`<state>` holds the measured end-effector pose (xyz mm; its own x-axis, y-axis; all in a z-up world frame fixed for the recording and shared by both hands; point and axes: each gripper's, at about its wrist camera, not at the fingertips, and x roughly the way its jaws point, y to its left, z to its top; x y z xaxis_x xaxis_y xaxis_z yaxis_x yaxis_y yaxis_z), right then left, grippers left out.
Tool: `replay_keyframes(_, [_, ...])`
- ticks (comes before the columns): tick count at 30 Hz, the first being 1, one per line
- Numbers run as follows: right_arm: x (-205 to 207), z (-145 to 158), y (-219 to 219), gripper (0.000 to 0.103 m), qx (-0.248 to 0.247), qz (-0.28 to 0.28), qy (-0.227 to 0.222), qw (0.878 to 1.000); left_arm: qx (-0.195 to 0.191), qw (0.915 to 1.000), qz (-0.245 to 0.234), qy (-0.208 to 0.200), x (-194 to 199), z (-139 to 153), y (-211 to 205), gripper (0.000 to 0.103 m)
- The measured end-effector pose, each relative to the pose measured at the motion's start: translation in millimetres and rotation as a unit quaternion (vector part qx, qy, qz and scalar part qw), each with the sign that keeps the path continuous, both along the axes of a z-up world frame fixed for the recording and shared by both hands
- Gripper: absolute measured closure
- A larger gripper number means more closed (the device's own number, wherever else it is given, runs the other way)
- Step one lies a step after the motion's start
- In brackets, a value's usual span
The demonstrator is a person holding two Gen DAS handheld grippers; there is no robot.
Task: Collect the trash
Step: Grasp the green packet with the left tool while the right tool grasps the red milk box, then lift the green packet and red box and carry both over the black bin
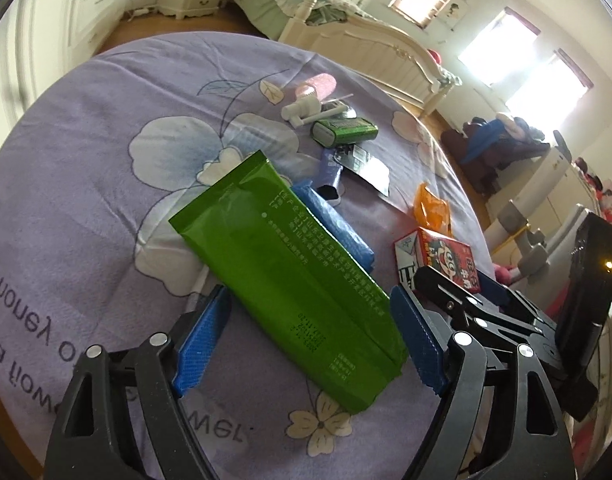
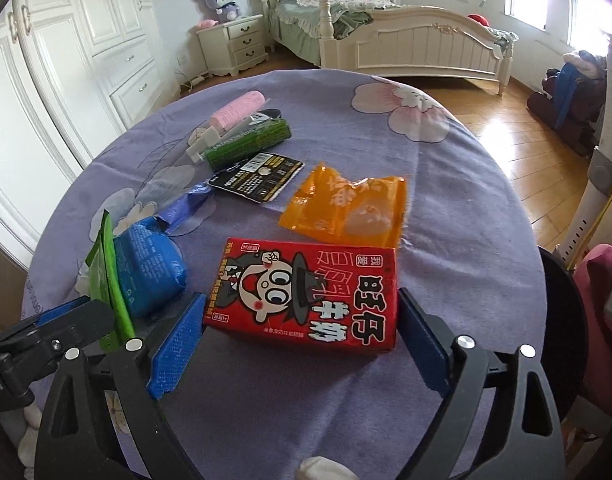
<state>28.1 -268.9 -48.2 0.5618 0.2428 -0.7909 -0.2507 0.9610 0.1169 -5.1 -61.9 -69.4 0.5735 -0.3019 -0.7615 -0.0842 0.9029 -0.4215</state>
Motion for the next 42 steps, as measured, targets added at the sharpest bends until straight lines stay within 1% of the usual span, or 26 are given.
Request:
replay_keyframes(3, [-4,-1,-9,0.013,0.005,-0.003,-0.005,1.000,0.039,0.9992,0.001,-0.008,6,-1,-13,0.021])
replay_keyframes(4, [-5,-1,-10,0.013,0.005,-0.002,-0.009,1.000,0.041,0.9991,0.005,-0.013,7,-1,-13,0.023])
replay_keyframes(6, [-6,-1,-11,0.013,0.005,0.000,-0.015,1.000,0.028,0.9995,0.001,-0.017,10,-3,-11,0.068])
replay_keyframes(7, [-6,-1,-12,0.013,0.005,0.000,-0.017,1.000,0.033,0.9992,-0.001,-0.020,10,-3,-10,0.070])
replay_keyframes(9, [-7,0,-14,0.013,0.007,0.001,-0.020,1.000,0.047,0.9982,-0.011,-0.034,9,-2,-9,0.084])
replay_keyframes(11, [-7,1,-14,0.013,0.009,0.003,-0.023,1.000,0.056,0.9970,-0.022,-0.048,7,1,-7,0.092])
replay_keyframes(12, [-8,2,-14,0.013,0.011,0.003,-0.025,1.000,0.054,0.9967,-0.026,-0.054,6,3,-4,0.094])
replay_keyframes(14, [-7,4,-13,0.013,0.015,0.004,-0.030,0.999,0.035,0.9966,-0.030,-0.068,3,6,4,0.096])
replay_keyframes(16, [-12,7,-13,0.013,0.019,0.007,-0.039,0.999,0.028,0.9953,-0.035,-0.086,-2,13,12,0.096])
replay_keyframes(18, [-16,10,-12,0.013,0.021,0.010,-0.049,0.999,0.028,0.9927,-0.037,-0.112,-10,23,21,0.097])
replay_keyframes(21, [-19,17,-11,0.013,0.028,0.014,-0.070,0.997,0.038,0.9883,-0.038,-0.143,-17,39,30,0.097])
replay_keyframes(23, [-21,27,-9,0.013,0.033,0.016,-0.092,0.995,0.055,0.9842,-0.037,-0.164,-18,53,33,0.097])
replay_keyframes(25, [-23,41,-7,0.013,0.040,0.015,-0.123,0.992,0.080,0.9791,-0.034,-0.184,-18,68,33,0.097])
replay_keyframes(26, [-23,49,-7,0.013,0.043,0.014,-0.140,0.989,0.104,0.9746,-0.030,-0.196,-17,77,32,0.097])
replay_keyframes(27, [-24,58,-6,0.013,0.046,0.012,-0.159,0.986,0.120,0.9707,-0.028,-0.206,-17,86,31,0.097])
replay_keyframes(29, [-28,76,-6,0.013,0.050,0.008,-0.199,0.979,0.150,0.9618,-0.022,-0.228,-15,102,26,0.097])
replay_keyframes(30, [-30,85,-6,0.013,0.051,0.006,-0.218,0.975,0.157,0.9590,-0.020,-0.235,-14,109,26,0.097])
replay_keyframes(33, [-34,102,-8,0.013,0.055,-0.002,-0.257,0.965,0.157,0.9560,-0.015,-0.247,-11,122,25,0.097])
replay_keyframes(36, [-37,109,-11,0.013,0.057,-0.008,-0.277,0.959,0.160,0.9530,-0.015,-0.257,-10,129,23,0.097])
replay_keyframes(42, [-35,106,-22,0.013,0.064,-0.018,-0.275,0.959,0.160,0.9530,-0.018,-0.257,-9,127,23,0.097])
